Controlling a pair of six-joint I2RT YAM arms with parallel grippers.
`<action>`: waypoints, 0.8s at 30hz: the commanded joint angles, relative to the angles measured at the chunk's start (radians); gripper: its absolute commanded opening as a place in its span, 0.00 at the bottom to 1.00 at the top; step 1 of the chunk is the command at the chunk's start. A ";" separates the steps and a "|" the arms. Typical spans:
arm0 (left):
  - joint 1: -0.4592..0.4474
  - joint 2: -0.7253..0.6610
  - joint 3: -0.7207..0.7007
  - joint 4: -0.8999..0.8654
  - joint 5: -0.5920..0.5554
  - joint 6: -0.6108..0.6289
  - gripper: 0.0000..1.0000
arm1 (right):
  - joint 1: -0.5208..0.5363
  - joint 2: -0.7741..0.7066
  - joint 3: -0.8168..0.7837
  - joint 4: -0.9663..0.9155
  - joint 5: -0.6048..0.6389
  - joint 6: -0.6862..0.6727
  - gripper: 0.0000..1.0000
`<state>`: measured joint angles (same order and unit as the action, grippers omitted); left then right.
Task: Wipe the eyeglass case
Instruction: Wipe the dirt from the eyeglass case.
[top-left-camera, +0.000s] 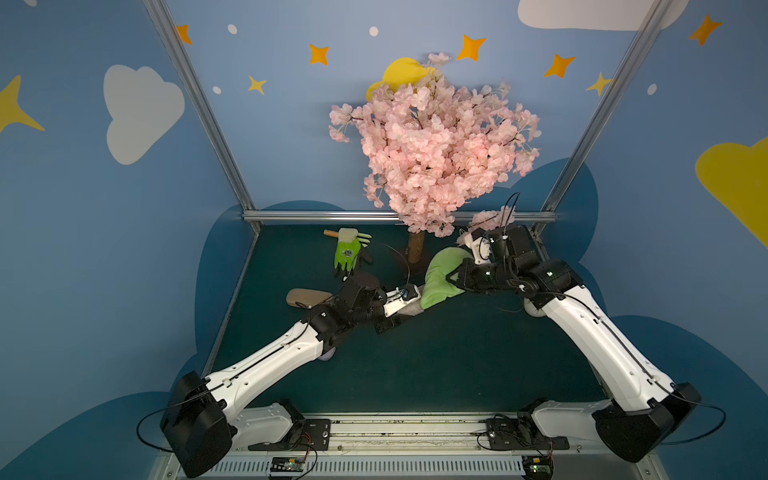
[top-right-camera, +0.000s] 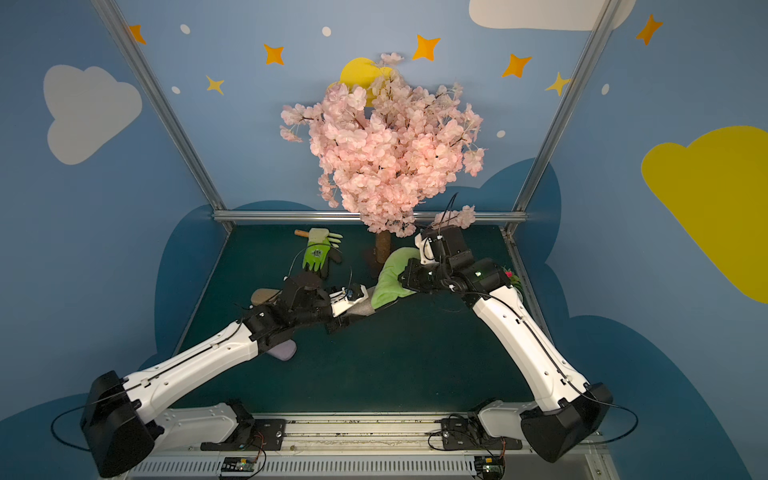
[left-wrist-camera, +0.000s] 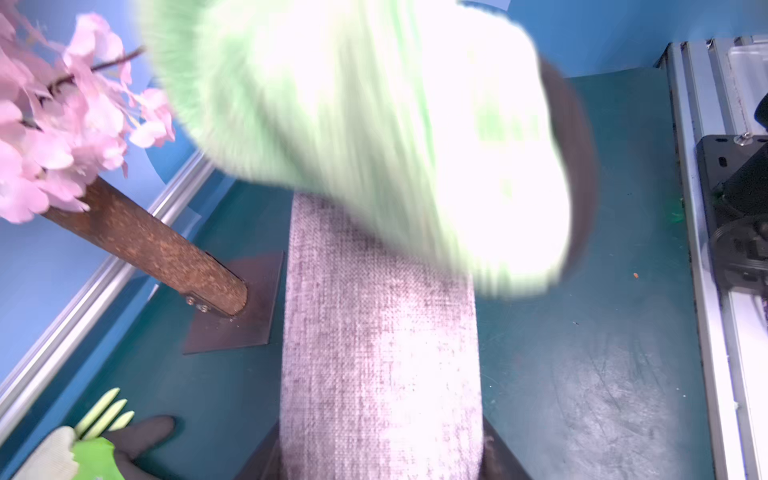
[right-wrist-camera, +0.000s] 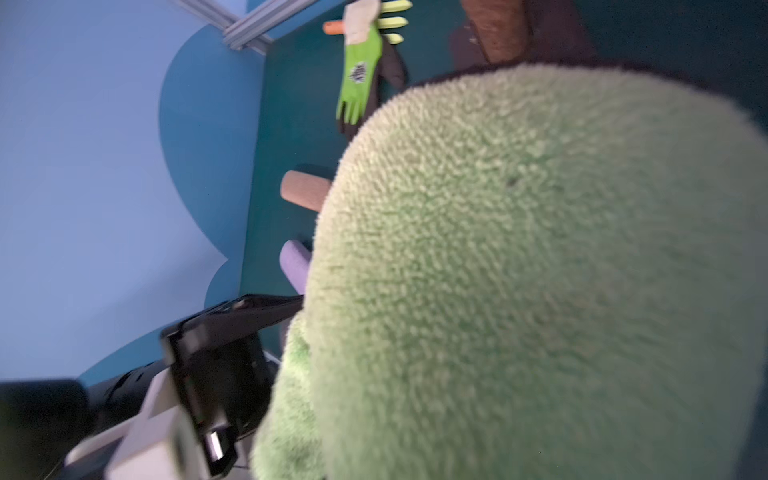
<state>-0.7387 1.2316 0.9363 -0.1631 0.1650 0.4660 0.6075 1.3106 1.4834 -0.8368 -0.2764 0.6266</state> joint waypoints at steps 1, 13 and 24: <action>-0.011 0.009 0.033 0.033 0.005 0.034 0.05 | 0.107 0.037 -0.015 0.030 -0.062 0.066 0.00; -0.032 -0.004 0.048 0.015 -0.062 0.117 0.05 | -0.109 0.001 -0.124 0.019 -0.183 -0.008 0.00; -0.091 0.043 0.002 -0.031 -0.173 0.215 0.05 | -0.311 -0.065 0.052 -0.181 -0.057 -0.175 0.00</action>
<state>-0.8093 1.2778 0.9501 -0.2024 0.0467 0.6270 0.3416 1.2736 1.5093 -0.9455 -0.3706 0.5076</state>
